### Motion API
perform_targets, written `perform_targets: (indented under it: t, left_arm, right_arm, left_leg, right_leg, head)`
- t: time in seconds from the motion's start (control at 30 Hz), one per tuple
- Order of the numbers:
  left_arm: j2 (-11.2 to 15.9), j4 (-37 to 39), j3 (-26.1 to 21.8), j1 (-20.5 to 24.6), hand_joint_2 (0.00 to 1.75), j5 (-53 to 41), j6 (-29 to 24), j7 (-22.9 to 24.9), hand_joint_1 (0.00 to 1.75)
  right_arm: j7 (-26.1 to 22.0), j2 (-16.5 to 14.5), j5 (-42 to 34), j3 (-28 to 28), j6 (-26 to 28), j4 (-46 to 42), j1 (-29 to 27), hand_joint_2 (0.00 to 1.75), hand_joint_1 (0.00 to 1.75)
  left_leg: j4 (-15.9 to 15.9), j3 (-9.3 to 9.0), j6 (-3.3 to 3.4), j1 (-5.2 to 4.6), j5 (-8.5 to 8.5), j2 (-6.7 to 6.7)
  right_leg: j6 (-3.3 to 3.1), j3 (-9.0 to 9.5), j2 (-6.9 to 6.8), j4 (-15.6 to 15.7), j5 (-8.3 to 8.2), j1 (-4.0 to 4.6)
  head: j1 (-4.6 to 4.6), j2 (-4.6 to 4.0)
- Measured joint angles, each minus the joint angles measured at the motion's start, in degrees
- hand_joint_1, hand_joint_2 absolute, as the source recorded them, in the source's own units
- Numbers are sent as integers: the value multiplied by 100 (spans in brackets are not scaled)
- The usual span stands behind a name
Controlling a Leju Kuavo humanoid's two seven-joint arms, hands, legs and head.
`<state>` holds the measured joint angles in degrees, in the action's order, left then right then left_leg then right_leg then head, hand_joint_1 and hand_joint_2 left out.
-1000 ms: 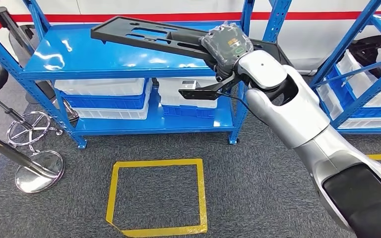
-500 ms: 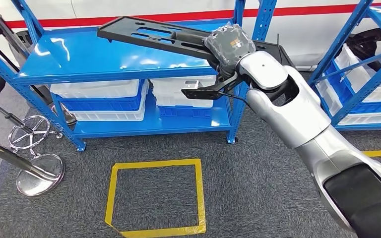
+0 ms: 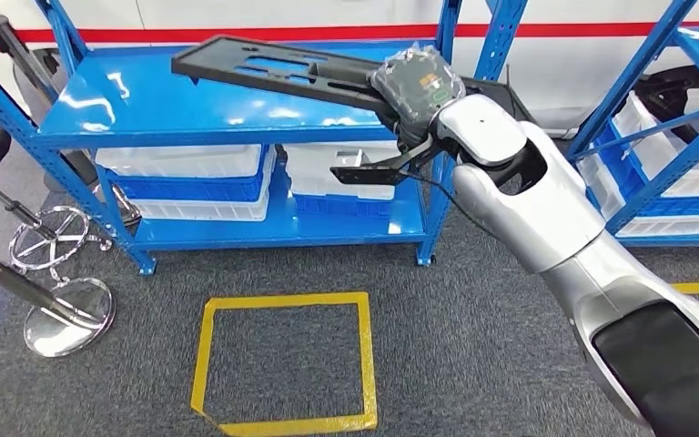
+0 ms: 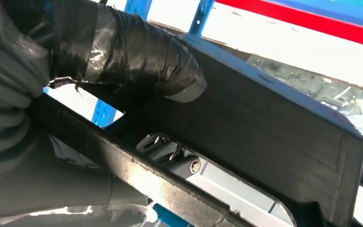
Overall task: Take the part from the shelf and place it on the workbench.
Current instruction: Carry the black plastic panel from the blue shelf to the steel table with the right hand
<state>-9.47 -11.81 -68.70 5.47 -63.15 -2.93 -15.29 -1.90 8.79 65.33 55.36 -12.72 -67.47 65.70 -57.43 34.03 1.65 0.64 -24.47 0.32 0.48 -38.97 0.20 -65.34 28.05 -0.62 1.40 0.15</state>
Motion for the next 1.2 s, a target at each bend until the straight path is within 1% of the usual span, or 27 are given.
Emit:
perform_targets:
  t: [0.07, 0.1, 0.13, 0.17, 0.2, 0.23, 0.27, 0.3, 0.4, 0.47, 0.5, 0.57, 0.6, 0.63, 0.67, 0.73, 0.77, 0.8, 0.87, 0.9, 0.97, 1.03, 1.07, 1.1, 1.13, 1.17, 1.2]
  left_arm:
    - [0, -1, 0, 0, 175, -2, -2, -2, 0]
    - [-1, -1, 0, 1, 175, -3, -2, -2, 0]
    - [-3, -1, 0, 1, 175, -3, -2, -3, 0]
    - [-7, -1, 0, 0, 175, -5, 0, -4, 0]
    - [-10, 0, 0, 0, 175, -8, 2, -6, 0]
    - [-13, 1, 0, -4, 175, -10, 3, -8, 0]
    - [-14, 1, 0, -6, 175, -14, 3, -11, 0]
    - [-14, 0, 0, -5, 175, -16, 3, -16, 0]
    - [-12, -1, 0, 3, 175, -19, 2, -25, 0]
    - [-12, -1, 0, 0, 175, -19, 2, -27, 0]
    - [-12, -1, 0, -3, 175, -19, 2, -30, 0]
    - [-12, 0, 0, -6, 175, -19, 3, -34, 0]
    - [-12, 0, 0, -6, 175, -20, 3, -39, 0]
    - [-12, -1, 0, -6, 175, -22, 3, -49, 0]
    - [-12, -1, 0, -6, 175, -27, 2, -66, 0]
    - [-10, -1, 0, -7, 175, -44, -4, -97, 0]
    - [-7, -1, 0, -7, 175, -50, -9, -121, 0]
    - [-5, -1, 1, -6, 175, -57, -27, -160, 0]
    - [-2, -1, 14, -3, 175, -124, -111, -303, 0]
    - [-2, -1, 30, -3, 175, -167, -149, -402, 0]
    - [-5, -1, 74, -12, 175, -197, -87, -819, 0]
    - [-23, -1, 111, 14, 175, -189, 72, -1404, 0]
    - [-51, -2, 137, 61, 175, -212, 106, -1589, 0]
    - [-98, -3, 170, 128, 175, -244, 112, -1698, 0]
    - [-157, -5, 210, 210, 175, -249, 95, -1752, 0]
    - [-211, -9, 240, 299, 175, -209, 98, -1817, 0]
    - [-241, -15, 258, 388, 175, -129, 141, -1927, 0]
  right_arm:
    - [0, 14, 0, 0, 7, 13, -15, 175, 175]
    - [-1, 19, 0, 0, 8, 20, -35, 175, 175]
    - [-1, 22, 0, 0, 8, 25, -52, 175, 175]
    - [-1, 23, 0, 0, 9, 27, -62, 175, 175]
    - [-1, 23, 0, 0, 10, 28, -62, 175, 175]
    - [0, 24, 1, 0, 12, 28, -58, 175, 175]
    - [-1, 23, 1, 0, 17, 27, -54, 175, 175]
    - [-1, 23, 1, 0, 21, 26, -55, 175, 175]
    - [1, 31, 3, 0, 27, 25, -63, 175, 175]
    - [7, 39, 11, 0, 28, 25, -59, 175, 175]
    - [9, 39, 14, 0, 29, 24, -60, 175, 175]
    - [9, 39, 15, 0, 30, 24, -74, 175, 175]
    - [8, 39, 15, 0, 30, 24, -87, 175, 175]
    - [4, 39, 15, 0, 30, 24, -98, 175, 175]
    - [1, 39, 15, 0, 30, 24, -104, 175, 175]
    - [1, 39, 21, 0, 30, 23, -99, 175, 175]
    - [4, 40, 26, 0, 29, 23, -90, 175, 175]
    - [7, 41, 32, 0, 29, 23, -83, 175, 175]
    - [10, 47, 37, -1, 27, 24, -84, 175, 175]
    - [14, 53, 37, -2, 25, 23, -89, 175, 175]
    - [41, 108, 39, -7, 15, 17, -87, 175, 175]
    - [56, 195, 42, -14, 5, 1, -85, 175, 175]
    - [49, 218, 49, -16, -1, -5, -95, 175, 175]
    - [39, 233, 62, -17, -11, -5, -109, 175, 175]
    - [27, 224, 79, -17, -21, 3, -121, 175, 175]
    - [7, 191, 96, -17, -25, 12, -125, 175, 175]
    - [-27, 134, 107, -17, -23, 21, -113, 175, 175]
  left_leg:
    - [5, -1, 18, -3, 11, 9]
    - [-3, 0, 19, -2, 7, 9]
    - [-15, 0, 18, 0, 0, 7]
    - [-34, 0, 10, 3, -11, 3]
    - [-61, 0, -3, 6, -32, -2]
    - [-96, 8, -26, -1, -58, -7]
    - [-134, 23, -52, -10, -82, -11]
    - [-162, 39, -77, -20, -98, -11]
    - [-180, 66, -150, -17, -113, -10]
    - [-370, 145, -202, -3, -272, -11]
    - [-630, 256, -224, 3, -433, -11]
    - [-1363, 586, -252, 8, -765, -12]
    - [-1645, 722, -258, 10, -839, -11]
    - [-1736, 774, -254, 10, -806, -11]
    - [-1602, 719, -241, 9, -670, -12]
    - [-860, 373, -177, 1, -282, -16]
    - [-504, 204, -140, -14, -153, -19]
    - [-267, 94, -109, -31, -89, -21]
    - [-141, 48, -75, -61, -84, -23]
    - [-106, 38, -61, -48, -67, -19]
    - [-16, 4, -18, -21, -12, 0]
    - [22, -8, 23, -13, 23, 11]
    - [16, -1, 36, -16, 25, 2]
    - [6, 5, 42, -18, 25, -9]
    - [-9, 10, 43, -19, 23, -22]
    - [-30, 13, 38, -19, 16, -32]
    - [-57, 15, 26, -18, 2, -36]
  right_leg:
    - [26, -320, -3, -707, 331, -20]
    - [33, -422, -5, -927, 376, -28]
    - [39, -440, -8, -961, 318, -38]
    - [39, -356, -11, -788, 165, -49]
    - [35, -186, -17, -445, -39, -60]
    - [26, -6, -22, -91, -181, -59]
    - [10, 135, -23, 199, -274, -52]
    - [-6, 210, -22, 367, -301, -42]
    - [-86, 218, -16, 448, -294, -28]
    - [-157, 232, -13, 488, -319, -50]
    - [-180, 239, -12, 501, -328, -58]
    - [-199, 239, -7, 502, -329, -51]
    - [-200, 240, -6, 500, -328, -45]
    - [-201, 242, -4, 499, -326, -38]
    - [-201, 248, -2, 498, -325, -33]
    - [-192, 266, 4, 501, -319, -24]
    - [-180, 265, 7, 500, -318, -15]
    - [-159, 257, 8, 502, -324, -12]
    - [-104, 240, 9, 518, -349, -10]
    - [-71, 237, 8, 524, -351, -5]
    - [-15, 190, 5, 401, -243, 4]
    - [19, -43, 3, -152, 85, -3]
    - [29, -211, 2, -534, 261, -7]
    - [40, -359, 1, -859, 374, -14]
    - [46, -427, -1, -1002, 376, -20]
    - [47, -392, -4, -925, 267, -26]
    - [39, -252, -8, -629, 72, -28]
  head:
    - [0, 0]
    - [-1, 0]
    - [-1, 0]
    - [-1, 0]
    - [-1, 0]
    - [-1, 0]
    - [1, 0]
    - [2, 0]
    - [3, 0]
    - [3, 0]
    - [4, 0]
    - [4, 0]
    - [3, 0]
    - [3, 0]
    - [3, 0]
    - [3, 0]
    - [2, 0]
    - [2, 0]
    - [3, 0]
    - [3, 0]
    - [2, 0]
    - [2, -1]
    - [2, -1]
    - [1, -1]
    - [1, -1]
    - [-1, 0]
    - [-2, 0]
